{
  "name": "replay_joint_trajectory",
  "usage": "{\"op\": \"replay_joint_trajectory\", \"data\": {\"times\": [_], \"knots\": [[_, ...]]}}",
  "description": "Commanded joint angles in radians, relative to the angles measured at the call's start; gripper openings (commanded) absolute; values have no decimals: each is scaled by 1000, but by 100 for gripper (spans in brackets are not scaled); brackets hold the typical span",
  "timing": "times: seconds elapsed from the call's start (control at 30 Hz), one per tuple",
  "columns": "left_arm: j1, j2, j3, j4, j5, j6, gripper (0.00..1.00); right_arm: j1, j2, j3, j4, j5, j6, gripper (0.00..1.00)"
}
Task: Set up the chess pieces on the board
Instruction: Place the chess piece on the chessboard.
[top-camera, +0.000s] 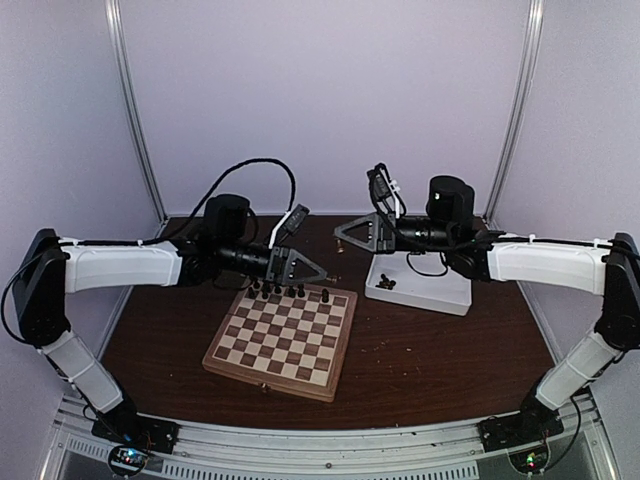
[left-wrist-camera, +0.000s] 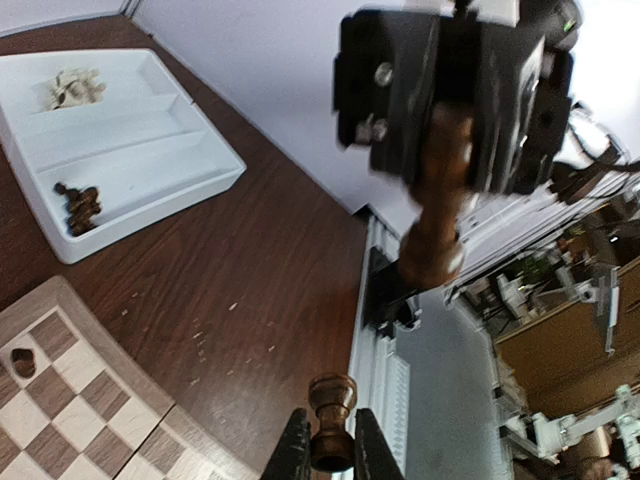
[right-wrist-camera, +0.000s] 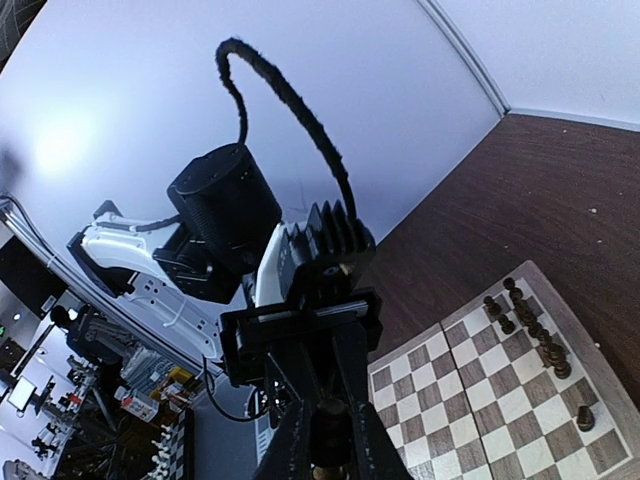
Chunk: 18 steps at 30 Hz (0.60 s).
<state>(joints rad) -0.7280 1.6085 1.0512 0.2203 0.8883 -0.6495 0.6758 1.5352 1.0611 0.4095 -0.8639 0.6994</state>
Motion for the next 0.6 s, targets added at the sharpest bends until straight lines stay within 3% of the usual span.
{"op": "replay_joint_trajectory", "data": {"times": [0.0,0.23,0.57], "knots": [[-63,-35,126,-468,-238,333,0,-38,-95,-16,-139,74,-122,11],[-179,68,356,-913,-625,562,0,-49,-163,-22,-400,239,-286,10],[-262,365,674,-1244,-872,674,3,-75,-305,-162,-378,458,-284,11]]}}
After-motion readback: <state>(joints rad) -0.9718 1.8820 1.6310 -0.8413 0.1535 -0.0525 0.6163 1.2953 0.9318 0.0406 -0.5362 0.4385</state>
